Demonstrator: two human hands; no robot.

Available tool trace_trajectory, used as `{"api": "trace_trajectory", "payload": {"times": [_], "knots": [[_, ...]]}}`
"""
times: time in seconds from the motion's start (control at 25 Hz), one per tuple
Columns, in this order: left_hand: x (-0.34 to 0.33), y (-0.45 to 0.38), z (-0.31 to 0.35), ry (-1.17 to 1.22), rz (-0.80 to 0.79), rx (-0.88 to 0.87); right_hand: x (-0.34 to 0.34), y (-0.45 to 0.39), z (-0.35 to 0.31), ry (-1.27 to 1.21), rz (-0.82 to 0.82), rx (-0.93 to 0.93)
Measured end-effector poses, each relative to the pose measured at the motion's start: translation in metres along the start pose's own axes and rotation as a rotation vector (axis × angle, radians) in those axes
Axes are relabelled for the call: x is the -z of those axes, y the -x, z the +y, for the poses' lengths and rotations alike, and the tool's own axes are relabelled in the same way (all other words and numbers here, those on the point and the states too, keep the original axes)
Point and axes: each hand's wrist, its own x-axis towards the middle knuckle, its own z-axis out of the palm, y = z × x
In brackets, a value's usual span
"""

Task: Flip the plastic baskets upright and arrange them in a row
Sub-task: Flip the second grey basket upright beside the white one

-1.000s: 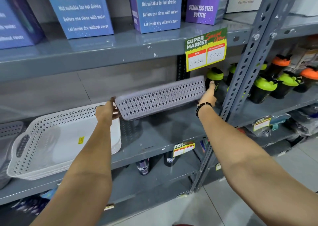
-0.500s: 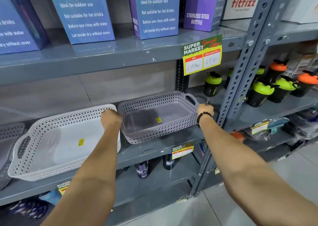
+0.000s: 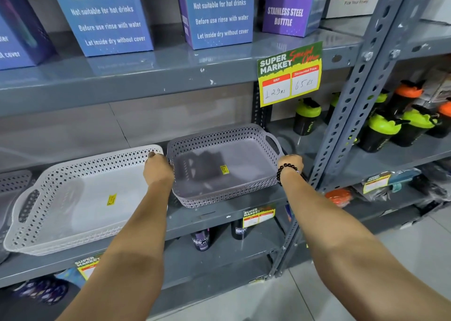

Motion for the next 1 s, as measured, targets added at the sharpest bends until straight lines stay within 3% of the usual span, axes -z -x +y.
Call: {"api": "trace_trajectory", "payload": {"times": [0.4, 0.72, 0.8, 1.0], "knots": [[-0.004, 0.001, -0.004, -0.234, 0.021, -0.144, -0.005, 0.003, -0.003, 0.038, 0.065, -0.059], [-0.004, 0.002, -0.003, -0.224, -0.005, -0.146, 0.002, 0.008, 0.003, 0.046, 0.079, -0.048], [-0.004, 0.003, -0.005, -0.189, 0.004, -0.148, 0.002, 0.012, 0.000, 0.108, 0.104, 0.029], [0.006, 0.005, -0.017, -0.060, 0.085, -0.106, -0.021, 0.029, -0.015, 0.354, 0.081, 0.493]]}}
